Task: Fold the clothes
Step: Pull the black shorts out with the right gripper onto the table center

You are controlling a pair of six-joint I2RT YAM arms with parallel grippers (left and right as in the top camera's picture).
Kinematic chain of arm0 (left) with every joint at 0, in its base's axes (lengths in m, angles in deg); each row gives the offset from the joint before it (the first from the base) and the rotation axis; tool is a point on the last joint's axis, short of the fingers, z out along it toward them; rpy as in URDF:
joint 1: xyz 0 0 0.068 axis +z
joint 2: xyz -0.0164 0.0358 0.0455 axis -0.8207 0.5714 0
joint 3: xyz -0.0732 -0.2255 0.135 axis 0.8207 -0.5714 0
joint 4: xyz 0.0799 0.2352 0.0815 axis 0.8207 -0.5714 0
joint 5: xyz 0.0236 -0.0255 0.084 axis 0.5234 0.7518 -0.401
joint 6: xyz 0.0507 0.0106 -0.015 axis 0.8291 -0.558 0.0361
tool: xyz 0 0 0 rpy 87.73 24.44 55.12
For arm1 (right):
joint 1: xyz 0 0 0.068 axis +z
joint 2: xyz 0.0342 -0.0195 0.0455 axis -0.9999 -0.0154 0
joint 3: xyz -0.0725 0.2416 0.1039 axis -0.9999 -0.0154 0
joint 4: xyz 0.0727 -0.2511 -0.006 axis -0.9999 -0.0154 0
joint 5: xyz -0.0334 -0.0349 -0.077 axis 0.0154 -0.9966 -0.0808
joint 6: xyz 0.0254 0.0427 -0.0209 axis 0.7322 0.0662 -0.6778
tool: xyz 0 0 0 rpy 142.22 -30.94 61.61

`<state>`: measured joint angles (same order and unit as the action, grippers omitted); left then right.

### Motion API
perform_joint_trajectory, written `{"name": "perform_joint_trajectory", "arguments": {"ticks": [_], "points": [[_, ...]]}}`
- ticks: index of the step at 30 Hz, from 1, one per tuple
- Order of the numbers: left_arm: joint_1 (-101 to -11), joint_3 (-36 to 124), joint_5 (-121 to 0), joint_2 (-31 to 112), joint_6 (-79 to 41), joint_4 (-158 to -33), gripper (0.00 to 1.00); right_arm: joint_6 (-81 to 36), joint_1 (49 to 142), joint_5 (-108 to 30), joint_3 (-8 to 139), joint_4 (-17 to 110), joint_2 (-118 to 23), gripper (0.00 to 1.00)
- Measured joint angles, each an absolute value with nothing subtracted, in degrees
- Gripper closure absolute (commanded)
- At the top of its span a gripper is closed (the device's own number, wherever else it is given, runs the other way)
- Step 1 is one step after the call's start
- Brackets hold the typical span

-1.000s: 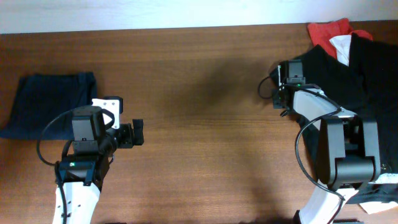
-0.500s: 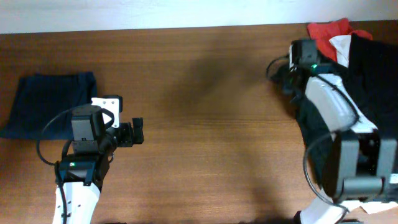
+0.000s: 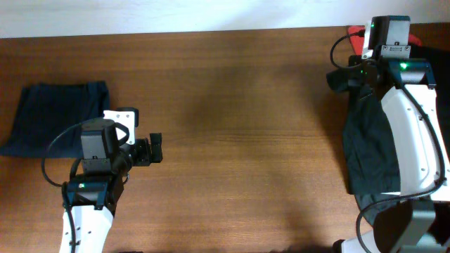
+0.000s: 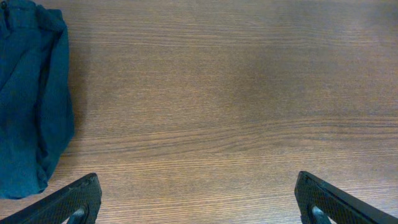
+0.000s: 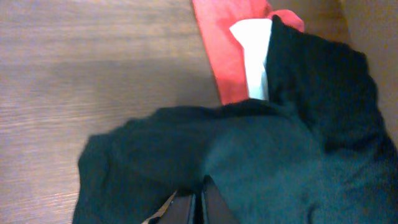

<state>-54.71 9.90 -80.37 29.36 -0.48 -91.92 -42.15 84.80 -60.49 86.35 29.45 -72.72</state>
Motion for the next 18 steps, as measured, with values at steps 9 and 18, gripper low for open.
{"name": "perform_joint_trajectory", "arguments": {"ticks": [9,18], "points": [[-54.71,9.9,-80.37,29.36,-0.46,-91.92,0.01,-40.86,93.5,-36.1,97.67,44.03,-66.64,0.91],[-54.71,9.9,-80.24,29.36,-0.46,-91.92,0.01,-39.59,104.03,-30.48,98.99,38.81,-74.91,0.01]]}}
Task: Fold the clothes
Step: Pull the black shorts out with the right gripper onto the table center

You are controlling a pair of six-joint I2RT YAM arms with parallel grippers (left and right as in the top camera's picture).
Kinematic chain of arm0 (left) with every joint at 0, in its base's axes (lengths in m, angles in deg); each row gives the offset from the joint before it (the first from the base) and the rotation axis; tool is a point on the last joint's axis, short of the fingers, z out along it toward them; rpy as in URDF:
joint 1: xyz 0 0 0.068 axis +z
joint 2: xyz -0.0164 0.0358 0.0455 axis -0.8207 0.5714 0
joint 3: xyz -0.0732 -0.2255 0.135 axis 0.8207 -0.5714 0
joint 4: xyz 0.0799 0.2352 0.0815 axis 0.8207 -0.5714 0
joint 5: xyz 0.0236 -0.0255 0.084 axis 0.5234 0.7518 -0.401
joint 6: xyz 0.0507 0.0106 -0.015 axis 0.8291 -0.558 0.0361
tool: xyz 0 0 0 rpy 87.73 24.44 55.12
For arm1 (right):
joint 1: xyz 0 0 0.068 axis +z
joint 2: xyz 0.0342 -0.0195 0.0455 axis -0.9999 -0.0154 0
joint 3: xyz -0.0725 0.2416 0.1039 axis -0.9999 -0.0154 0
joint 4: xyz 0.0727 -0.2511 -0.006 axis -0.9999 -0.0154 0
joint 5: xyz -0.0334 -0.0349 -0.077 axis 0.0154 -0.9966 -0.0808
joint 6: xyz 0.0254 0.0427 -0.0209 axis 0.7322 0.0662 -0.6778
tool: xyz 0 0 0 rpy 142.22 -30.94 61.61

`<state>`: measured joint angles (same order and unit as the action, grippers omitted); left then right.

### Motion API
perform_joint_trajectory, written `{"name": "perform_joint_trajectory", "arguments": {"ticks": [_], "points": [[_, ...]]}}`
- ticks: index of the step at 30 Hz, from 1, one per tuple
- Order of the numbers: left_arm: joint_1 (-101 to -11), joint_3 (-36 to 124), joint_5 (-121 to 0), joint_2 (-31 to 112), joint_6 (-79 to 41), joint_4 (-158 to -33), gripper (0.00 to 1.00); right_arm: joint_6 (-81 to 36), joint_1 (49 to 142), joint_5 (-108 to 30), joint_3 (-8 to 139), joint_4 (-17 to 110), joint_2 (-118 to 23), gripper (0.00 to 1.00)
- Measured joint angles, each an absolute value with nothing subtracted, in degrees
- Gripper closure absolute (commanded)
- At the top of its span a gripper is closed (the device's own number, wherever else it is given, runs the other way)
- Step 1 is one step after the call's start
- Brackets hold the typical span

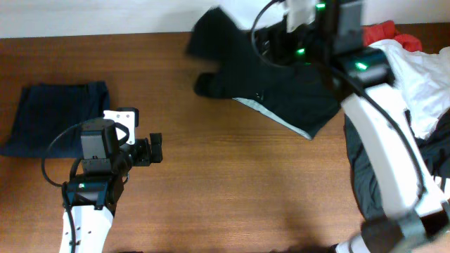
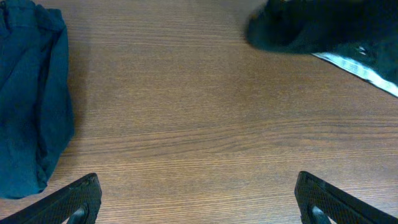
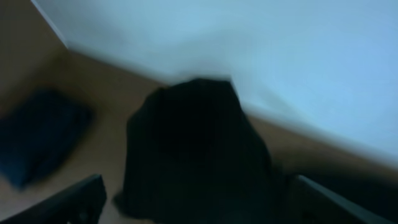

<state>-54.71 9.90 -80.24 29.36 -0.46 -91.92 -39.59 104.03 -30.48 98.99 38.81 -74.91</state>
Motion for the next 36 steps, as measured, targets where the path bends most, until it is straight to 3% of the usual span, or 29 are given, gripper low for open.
{"name": "perform_joint_trajectory", "arguments": {"ticks": [5,18,28,34,36], "points": [[-54.71,9.9,-80.21,29.36,-0.46,-92.14,0.01,-39.35,103.14,-30.77,98.4,28.21,-83.74,0.01],[-54.71,9.9,-80.19,29.36,-0.48,-92.29,0.01,-39.37,97.87,-44.84,98.2,10.15,-88.35,0.01],[-54.71,9.9,-80.19,29.36,-0.46,-92.33,0.01,-31.72,92.03,-45.72,93.28,9.39,-95.69,0.0],[-54.71,9.9,-80.19,29.36,-0.46,-92.33,0.01,-29.51,90.37,-45.61,86.24,13.82,-95.95,0.04],[-54.71,9.9,-80.19,29.36,-0.46,-92.33,0.01,-29.23,90.37,-45.09,83.27,16.42,-96.06,0.12]]}}
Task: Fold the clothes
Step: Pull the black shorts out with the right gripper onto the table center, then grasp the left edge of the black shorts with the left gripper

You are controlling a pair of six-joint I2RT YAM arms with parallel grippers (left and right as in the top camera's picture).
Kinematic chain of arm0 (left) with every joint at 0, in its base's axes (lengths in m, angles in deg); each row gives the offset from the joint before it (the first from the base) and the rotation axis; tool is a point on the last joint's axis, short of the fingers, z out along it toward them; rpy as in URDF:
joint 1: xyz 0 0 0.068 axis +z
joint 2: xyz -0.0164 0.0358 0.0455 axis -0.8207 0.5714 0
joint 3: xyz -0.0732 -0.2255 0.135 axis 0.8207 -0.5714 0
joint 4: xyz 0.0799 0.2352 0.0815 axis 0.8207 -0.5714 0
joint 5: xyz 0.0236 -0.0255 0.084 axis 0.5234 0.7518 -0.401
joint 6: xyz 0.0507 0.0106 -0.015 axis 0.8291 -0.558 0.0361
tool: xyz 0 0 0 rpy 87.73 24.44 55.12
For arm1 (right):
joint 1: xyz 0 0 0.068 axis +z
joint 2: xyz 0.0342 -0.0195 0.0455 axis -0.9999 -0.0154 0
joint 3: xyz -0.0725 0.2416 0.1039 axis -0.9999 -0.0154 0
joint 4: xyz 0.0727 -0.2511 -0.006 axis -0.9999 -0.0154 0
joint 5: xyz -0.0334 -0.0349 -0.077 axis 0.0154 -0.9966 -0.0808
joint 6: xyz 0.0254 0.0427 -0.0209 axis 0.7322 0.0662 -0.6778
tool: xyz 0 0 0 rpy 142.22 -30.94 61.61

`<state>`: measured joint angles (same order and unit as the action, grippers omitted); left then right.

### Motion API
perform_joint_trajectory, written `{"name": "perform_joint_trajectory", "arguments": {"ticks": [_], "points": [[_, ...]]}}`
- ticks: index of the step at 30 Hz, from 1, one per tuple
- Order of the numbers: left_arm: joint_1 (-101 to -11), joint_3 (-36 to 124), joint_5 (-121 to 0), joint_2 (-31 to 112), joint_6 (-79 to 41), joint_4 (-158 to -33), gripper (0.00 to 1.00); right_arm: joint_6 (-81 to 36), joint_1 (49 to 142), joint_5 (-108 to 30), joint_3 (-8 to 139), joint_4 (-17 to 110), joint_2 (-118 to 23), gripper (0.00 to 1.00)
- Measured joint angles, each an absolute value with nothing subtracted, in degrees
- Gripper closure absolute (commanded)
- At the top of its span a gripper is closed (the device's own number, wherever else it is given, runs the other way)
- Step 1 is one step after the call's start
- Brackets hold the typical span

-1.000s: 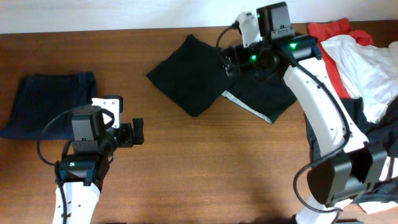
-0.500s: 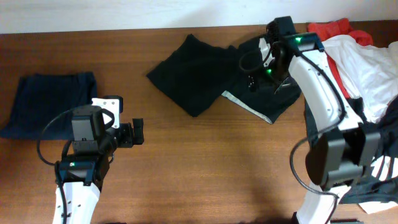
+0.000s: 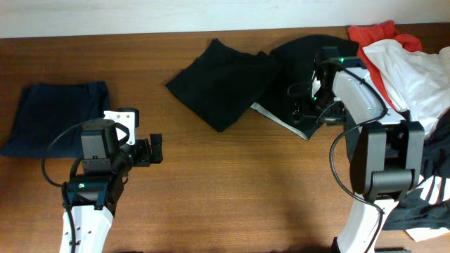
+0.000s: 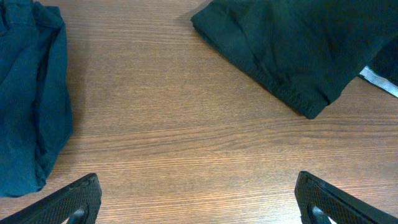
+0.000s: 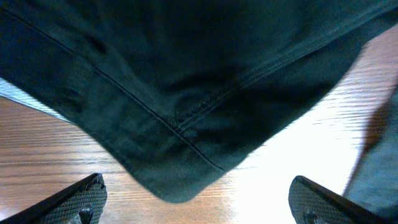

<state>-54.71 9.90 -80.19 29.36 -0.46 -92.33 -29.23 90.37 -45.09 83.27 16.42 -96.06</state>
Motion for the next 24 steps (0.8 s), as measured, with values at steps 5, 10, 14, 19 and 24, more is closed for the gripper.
{"name": "perform_joint_trajectory", "arguments": {"ticks": [5,10,14,19,24], "points": [[-54.71,9.9,-80.19,29.36,-0.46,-92.31,0.01,-28.75,90.37,-42.64,76.6,21.84,-96.11,0.63],[-54.71,9.9,-80.19,29.36,-0.48,-92.33,0.01,-28.94,90.37,-41.85,75.16,20.66,-96.11,0.96],[-54.71,9.9,-80.02,29.36,-0.48,-92.29,0.01,-28.81,90.37,-41.46,75.23,10.39,-95.78,0.96],[-54.71,9.9,-75.3,29.38,-0.46,-89.73,0.01,-28.84,90.44,-41.48,75.16,-1.59,-90.01,0.96],[-54.71,9.94,-68.48,29.62,-0.46,-82.28,0.01,-28.81,92.58,-41.5,75.16,-5.98,-81.48,0.96]]}}
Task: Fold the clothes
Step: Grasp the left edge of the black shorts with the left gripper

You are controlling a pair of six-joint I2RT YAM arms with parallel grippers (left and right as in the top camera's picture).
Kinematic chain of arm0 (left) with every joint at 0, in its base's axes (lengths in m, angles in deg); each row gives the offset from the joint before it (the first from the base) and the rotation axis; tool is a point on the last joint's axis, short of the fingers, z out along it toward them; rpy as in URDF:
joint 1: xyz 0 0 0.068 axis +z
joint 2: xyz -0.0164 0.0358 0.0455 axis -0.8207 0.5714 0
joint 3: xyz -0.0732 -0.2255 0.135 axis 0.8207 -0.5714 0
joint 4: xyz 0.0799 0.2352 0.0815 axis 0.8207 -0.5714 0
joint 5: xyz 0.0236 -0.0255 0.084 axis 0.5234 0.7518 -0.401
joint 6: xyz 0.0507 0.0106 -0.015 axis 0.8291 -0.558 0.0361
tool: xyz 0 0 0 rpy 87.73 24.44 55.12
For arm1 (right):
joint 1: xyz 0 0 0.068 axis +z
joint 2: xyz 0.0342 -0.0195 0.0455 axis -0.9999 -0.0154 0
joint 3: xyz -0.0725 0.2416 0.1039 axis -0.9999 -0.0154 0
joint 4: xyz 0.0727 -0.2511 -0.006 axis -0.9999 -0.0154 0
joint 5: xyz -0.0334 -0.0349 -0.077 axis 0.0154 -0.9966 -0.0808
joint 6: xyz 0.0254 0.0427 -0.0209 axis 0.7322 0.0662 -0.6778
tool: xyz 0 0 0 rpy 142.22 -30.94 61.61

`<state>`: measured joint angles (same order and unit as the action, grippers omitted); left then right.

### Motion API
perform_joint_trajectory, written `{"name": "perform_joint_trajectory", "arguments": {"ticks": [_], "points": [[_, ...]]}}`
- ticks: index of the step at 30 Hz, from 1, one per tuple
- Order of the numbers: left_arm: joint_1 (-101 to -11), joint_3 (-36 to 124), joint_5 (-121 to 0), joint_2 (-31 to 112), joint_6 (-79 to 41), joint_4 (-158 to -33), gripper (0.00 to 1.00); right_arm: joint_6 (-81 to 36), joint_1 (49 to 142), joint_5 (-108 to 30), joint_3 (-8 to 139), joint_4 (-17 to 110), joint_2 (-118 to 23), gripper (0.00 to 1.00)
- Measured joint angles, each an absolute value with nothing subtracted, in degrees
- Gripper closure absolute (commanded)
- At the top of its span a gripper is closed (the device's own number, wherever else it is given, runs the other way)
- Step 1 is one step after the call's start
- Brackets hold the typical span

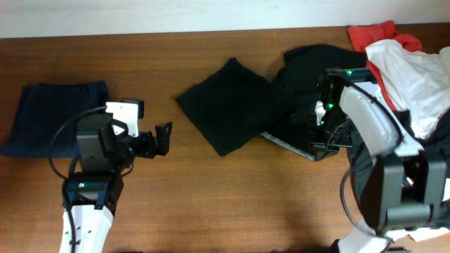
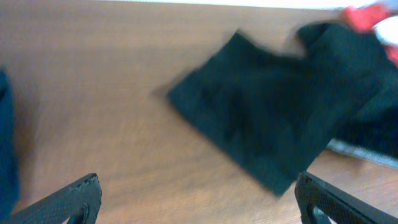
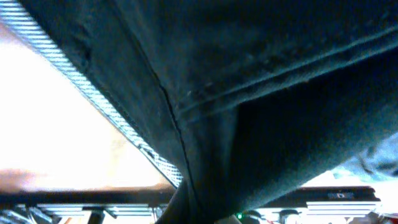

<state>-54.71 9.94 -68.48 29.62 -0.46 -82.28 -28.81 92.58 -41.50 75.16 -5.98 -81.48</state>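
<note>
A black garment point(image 1: 235, 112) lies crumpled across the back middle of the table and runs right to a grey-lined waistband edge point(image 1: 292, 144). My right gripper point(image 1: 320, 135) sits at that edge. In the right wrist view the black cloth point(image 3: 249, 93) fills the frame and gathers into the right gripper point(image 3: 193, 211), which is shut on it. My left gripper point(image 1: 163, 137) is open to the left of the garment, nothing between its fingers point(image 2: 68, 202). The left wrist view shows the black garment point(image 2: 273, 118) ahead.
A folded navy garment point(image 1: 56, 116) lies at the far left. A pile at the back right holds red cloth point(image 1: 373, 34), white cloth point(image 1: 404, 67) and a dark garment point(image 1: 365, 169) hanging by the right edge. Bare wood point(image 1: 232, 204) fills the front.
My right gripper was open above the black garment's right part; now it is shut on the cloth, slightly nearer the front. The left gripper has moved right and tilted up toward the garment.
My right gripper was shut on a dark garment in the right-hand pile, the table's middle bare. Then it was open with the garment in the air over the back. Then the garment lay on the table under the open gripper, which now grips it.
</note>
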Motion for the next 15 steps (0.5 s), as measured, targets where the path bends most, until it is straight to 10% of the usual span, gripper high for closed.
{"name": "perform_joint_trajectory", "arguments": {"ticks": [15], "points": [[-56.21,10.03,-62.88,56.85,-5.22,-63.02,0.01,-27.52,97.52,-41.52,74.99,-12.08,-72.65,0.96]]}}
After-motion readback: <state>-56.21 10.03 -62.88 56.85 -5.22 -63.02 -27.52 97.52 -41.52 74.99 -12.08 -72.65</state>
